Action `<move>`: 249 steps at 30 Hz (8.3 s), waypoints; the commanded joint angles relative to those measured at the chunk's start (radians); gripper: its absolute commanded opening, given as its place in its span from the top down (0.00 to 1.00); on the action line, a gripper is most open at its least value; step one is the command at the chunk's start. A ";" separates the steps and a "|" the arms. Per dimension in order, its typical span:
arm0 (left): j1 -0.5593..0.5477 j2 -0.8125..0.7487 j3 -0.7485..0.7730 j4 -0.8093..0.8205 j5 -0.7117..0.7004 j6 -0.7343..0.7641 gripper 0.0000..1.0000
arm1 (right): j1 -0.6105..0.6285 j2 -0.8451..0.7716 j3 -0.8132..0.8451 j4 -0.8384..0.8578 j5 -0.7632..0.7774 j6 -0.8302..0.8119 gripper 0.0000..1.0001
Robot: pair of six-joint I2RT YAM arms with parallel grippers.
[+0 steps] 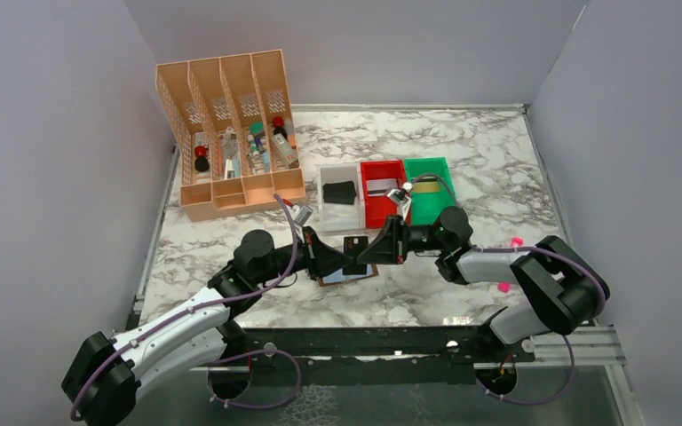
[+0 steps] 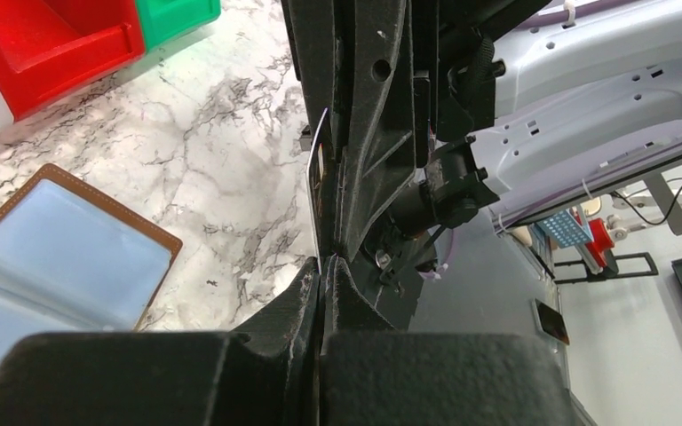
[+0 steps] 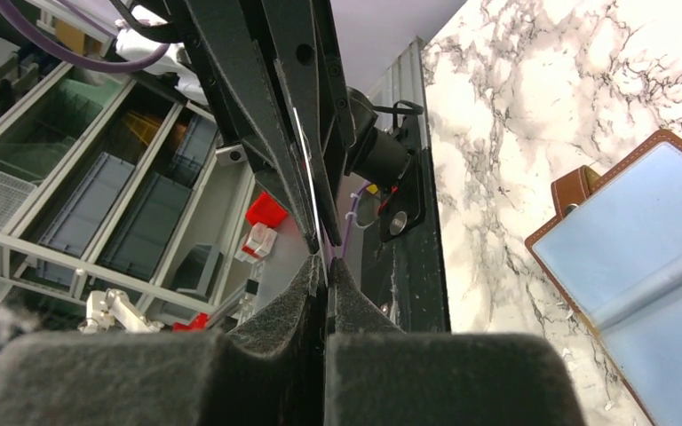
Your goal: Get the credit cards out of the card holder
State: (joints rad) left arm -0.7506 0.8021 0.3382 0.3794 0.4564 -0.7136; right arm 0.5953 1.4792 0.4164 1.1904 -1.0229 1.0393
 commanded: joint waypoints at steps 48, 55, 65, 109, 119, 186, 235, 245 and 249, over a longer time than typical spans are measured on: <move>0.004 -0.078 0.368 -0.941 -1.007 0.215 0.01 | 0.152 -0.009 0.697 -1.371 0.943 -0.998 0.99; 0.004 -0.084 0.385 -0.983 -1.049 0.215 0.01 | 0.270 0.223 0.905 -1.406 1.275 -1.173 0.99; 0.004 -0.170 0.394 -1.024 -1.123 0.177 0.01 | 0.291 0.428 1.047 -1.382 1.396 -1.405 0.99; 0.004 -0.232 0.375 -1.040 -1.106 0.140 0.01 | 0.280 0.672 1.042 -1.221 1.455 -1.639 0.89; 0.004 -0.210 0.377 -1.040 -1.104 0.143 0.01 | 0.263 0.600 1.029 -1.245 1.383 -1.569 0.73; 0.004 -0.122 0.372 -1.040 -1.093 0.125 0.01 | 0.331 0.213 0.520 -1.212 0.761 -0.515 0.20; 0.004 -0.106 0.375 -1.038 -1.078 0.126 0.01 | 0.489 0.352 0.646 -1.370 1.153 -0.492 0.44; 0.004 -0.108 0.375 -1.038 -1.075 0.126 0.01 | 0.489 0.188 0.627 -1.478 1.368 -0.525 0.25; 0.004 -0.106 0.375 -1.037 -1.073 0.125 0.01 | 0.488 0.206 0.616 -1.499 1.431 -0.523 0.21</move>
State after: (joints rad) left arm -0.7483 0.6987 0.7105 -0.6548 -0.6327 -0.5865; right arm 1.0847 1.6764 1.0515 -0.2417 0.2882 0.5228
